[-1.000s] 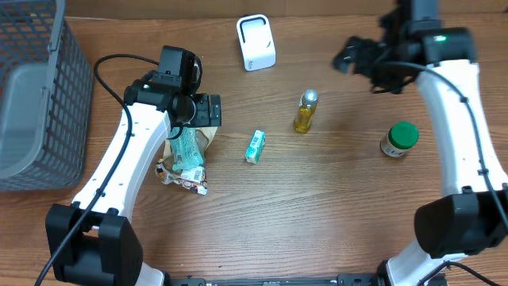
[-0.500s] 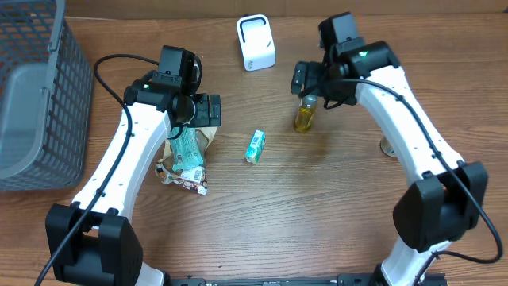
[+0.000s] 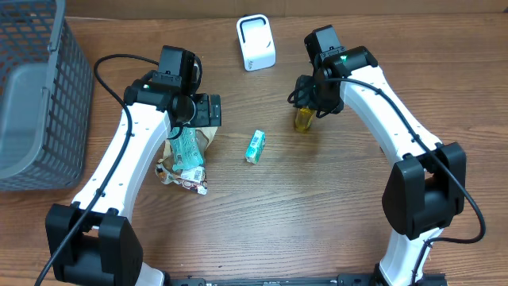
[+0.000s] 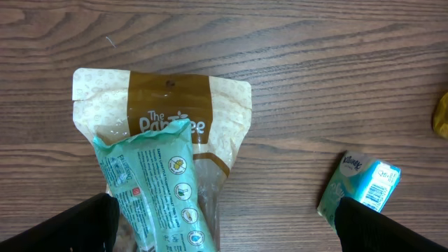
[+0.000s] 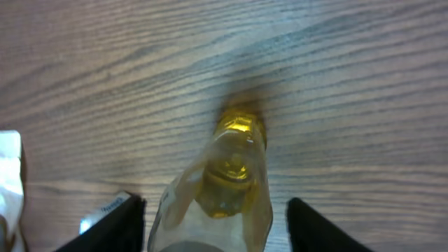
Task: Scan the item barcode
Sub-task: 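Move the right gripper left and grasp the yellow bottle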
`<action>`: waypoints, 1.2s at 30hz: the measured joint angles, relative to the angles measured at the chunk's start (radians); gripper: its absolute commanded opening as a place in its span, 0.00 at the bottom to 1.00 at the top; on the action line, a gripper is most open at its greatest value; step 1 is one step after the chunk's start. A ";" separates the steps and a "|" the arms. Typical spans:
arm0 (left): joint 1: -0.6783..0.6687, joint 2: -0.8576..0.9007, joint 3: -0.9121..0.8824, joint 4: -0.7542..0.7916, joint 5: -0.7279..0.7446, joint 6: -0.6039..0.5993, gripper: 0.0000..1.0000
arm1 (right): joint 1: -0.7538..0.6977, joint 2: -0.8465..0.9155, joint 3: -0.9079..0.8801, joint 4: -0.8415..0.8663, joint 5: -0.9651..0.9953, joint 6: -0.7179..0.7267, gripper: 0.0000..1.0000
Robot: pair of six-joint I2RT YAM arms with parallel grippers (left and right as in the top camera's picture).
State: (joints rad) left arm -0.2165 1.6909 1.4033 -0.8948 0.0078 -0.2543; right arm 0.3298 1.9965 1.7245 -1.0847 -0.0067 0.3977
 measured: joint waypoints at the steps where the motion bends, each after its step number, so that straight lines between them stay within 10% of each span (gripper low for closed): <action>1: 0.000 0.000 0.000 0.000 0.000 0.000 1.00 | 0.000 0.000 0.000 -0.001 0.000 0.000 0.45; 15: 0.000 0.000 0.000 0.000 0.000 0.000 1.00 | 0.000 0.000 0.000 -0.007 0.003 -0.005 0.38; 26: 0.000 0.000 0.000 0.000 0.000 0.000 1.00 | 0.000 0.000 0.000 0.037 0.007 -0.005 0.58; 36: 0.000 0.000 0.000 0.000 0.000 0.000 1.00 | 0.000 0.000 0.000 0.048 0.006 -0.003 0.26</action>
State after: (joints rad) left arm -0.2165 1.6909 1.4033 -0.8944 0.0074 -0.2543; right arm 0.3298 1.9965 1.7245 -1.0370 -0.0010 0.3943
